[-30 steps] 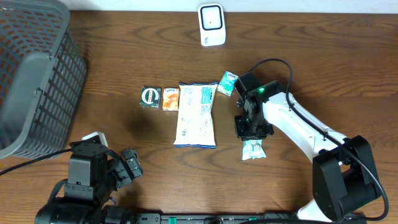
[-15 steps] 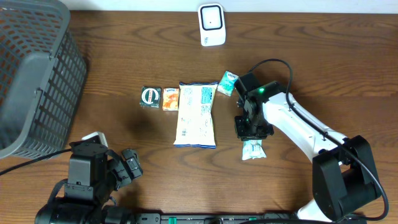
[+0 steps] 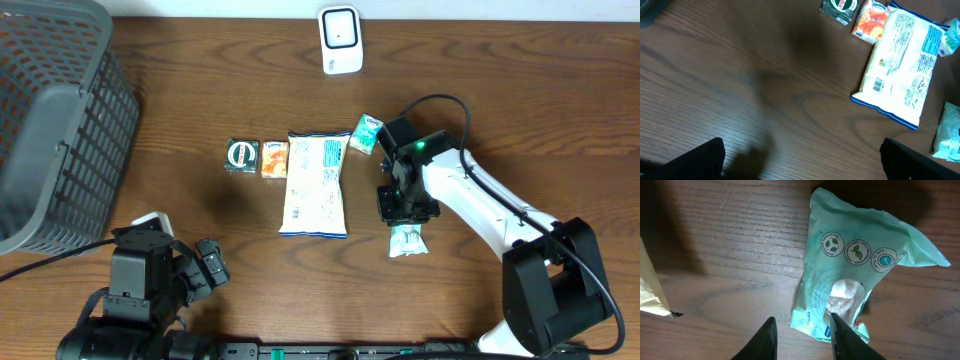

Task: Scan the item barcode
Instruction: 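Hold the wipes pack hanging from the right gripper above the table, then swing the right gripper with the wipes pack down-left toward the white bag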

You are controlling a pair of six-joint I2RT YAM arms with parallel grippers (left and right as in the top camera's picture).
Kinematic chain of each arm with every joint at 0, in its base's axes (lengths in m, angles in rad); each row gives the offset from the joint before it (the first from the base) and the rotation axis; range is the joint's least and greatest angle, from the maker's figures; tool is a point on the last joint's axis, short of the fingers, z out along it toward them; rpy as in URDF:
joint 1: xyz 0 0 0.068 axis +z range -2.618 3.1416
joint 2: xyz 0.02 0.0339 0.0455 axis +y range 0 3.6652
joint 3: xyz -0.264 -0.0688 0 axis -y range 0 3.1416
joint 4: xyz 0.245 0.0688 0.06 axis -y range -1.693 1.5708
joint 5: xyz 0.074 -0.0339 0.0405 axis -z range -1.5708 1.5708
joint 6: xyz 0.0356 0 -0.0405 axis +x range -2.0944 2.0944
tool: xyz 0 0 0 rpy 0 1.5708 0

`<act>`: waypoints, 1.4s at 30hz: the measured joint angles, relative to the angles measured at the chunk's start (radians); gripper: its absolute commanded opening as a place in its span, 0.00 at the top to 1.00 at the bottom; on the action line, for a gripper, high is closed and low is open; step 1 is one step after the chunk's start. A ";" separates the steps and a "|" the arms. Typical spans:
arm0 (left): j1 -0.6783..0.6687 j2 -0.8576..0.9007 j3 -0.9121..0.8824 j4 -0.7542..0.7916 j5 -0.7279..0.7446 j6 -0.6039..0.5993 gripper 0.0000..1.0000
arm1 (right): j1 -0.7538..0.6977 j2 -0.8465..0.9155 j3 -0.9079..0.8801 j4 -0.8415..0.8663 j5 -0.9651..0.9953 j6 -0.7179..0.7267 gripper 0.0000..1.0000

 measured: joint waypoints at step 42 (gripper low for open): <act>0.000 0.000 0.000 0.000 0.000 0.000 0.02 | 0.094 0.000 -0.105 0.145 0.232 0.145 0.54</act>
